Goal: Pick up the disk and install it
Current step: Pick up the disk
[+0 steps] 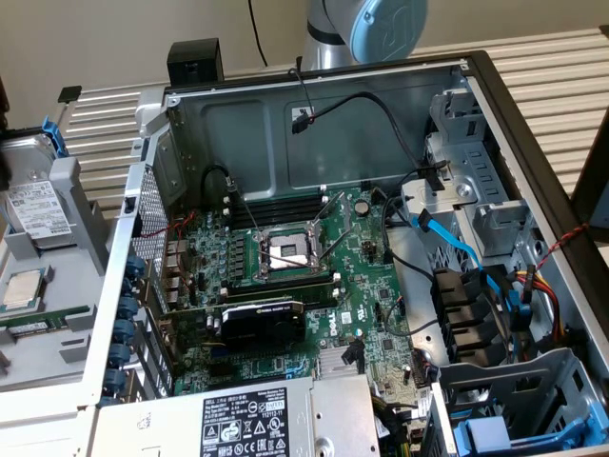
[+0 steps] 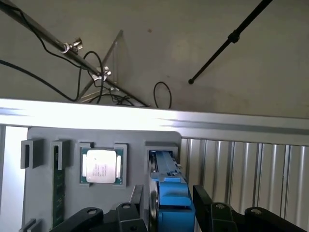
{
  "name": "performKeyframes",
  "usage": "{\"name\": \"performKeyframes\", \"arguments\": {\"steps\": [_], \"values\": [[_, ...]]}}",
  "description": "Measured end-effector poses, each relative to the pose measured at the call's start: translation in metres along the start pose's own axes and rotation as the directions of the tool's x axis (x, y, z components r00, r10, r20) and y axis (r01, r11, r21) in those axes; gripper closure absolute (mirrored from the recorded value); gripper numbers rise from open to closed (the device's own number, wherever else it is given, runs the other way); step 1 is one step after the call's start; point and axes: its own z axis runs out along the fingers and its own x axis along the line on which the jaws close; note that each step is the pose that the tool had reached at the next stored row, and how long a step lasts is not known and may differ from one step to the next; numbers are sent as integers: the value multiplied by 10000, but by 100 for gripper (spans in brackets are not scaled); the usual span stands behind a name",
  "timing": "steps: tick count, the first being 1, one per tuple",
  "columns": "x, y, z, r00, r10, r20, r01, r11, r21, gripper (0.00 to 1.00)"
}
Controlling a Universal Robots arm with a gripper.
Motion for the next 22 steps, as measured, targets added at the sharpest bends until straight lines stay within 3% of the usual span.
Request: {"name": "performKeyframes", "arguments": {"steps": [8,17,19,21,22], "values": [[-14,1,0,9999,43,-96,-42,10000,88,47],[-11,10,1,9999,48,-88,-47,9999,128,47],[1,11,1,10000,47,-63,-46,9999,129,49],[13,13,1,10000,47,-35,-47,9999,132,62],[17,15,1,10000,48,-26,-48,9999,133,62]]}}
